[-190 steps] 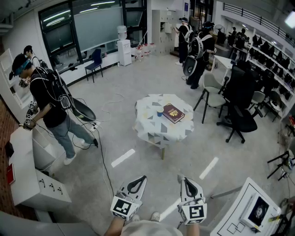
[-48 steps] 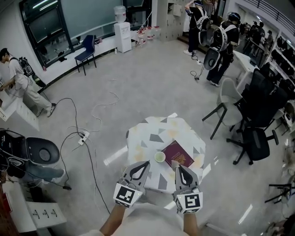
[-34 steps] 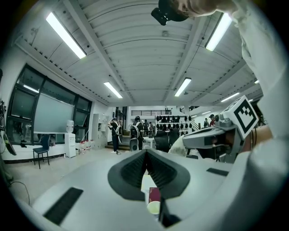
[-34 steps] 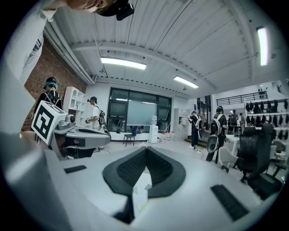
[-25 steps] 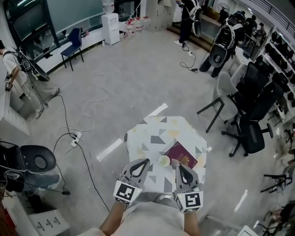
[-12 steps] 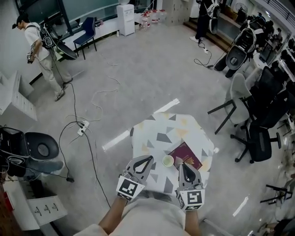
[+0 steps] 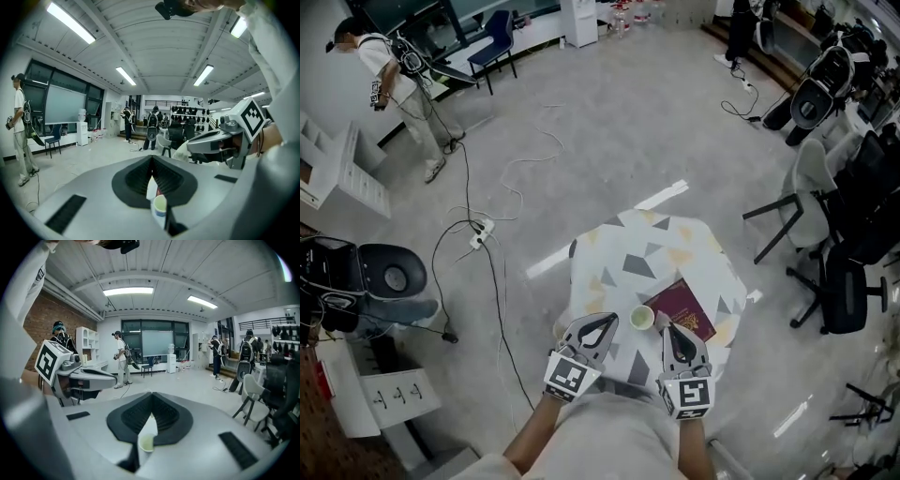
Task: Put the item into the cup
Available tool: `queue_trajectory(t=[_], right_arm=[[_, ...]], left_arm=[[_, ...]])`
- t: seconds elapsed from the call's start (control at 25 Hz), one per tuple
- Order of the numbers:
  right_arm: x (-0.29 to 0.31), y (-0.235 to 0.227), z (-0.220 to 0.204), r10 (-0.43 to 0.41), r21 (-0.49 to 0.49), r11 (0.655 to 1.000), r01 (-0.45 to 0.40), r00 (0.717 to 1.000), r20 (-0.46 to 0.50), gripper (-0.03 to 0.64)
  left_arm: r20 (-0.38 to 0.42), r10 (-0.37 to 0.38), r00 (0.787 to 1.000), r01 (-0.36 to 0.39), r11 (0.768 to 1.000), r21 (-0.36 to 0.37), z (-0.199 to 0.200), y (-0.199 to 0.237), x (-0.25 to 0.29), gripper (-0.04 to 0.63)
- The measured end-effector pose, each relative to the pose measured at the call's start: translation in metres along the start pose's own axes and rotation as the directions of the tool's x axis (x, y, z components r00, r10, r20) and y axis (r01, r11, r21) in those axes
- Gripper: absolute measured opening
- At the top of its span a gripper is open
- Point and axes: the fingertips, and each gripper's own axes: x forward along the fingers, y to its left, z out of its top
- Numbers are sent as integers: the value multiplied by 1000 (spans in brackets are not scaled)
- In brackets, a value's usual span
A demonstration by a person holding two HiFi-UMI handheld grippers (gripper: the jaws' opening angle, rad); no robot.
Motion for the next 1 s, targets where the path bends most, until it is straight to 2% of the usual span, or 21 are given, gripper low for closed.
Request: queue_trajectory(t=[0.48, 1.0], right_arm=[[19, -11, -44, 58, 42, 998, -54, 995, -83, 6], [32, -10, -83, 94, 71, 994, -83, 982, -164, 6]], left_arm=[[-65, 22, 998, -24, 999, -40, -34, -1, 31, 12], [-145, 4, 989, -11, 999, -47, -74, -6, 47, 12]])
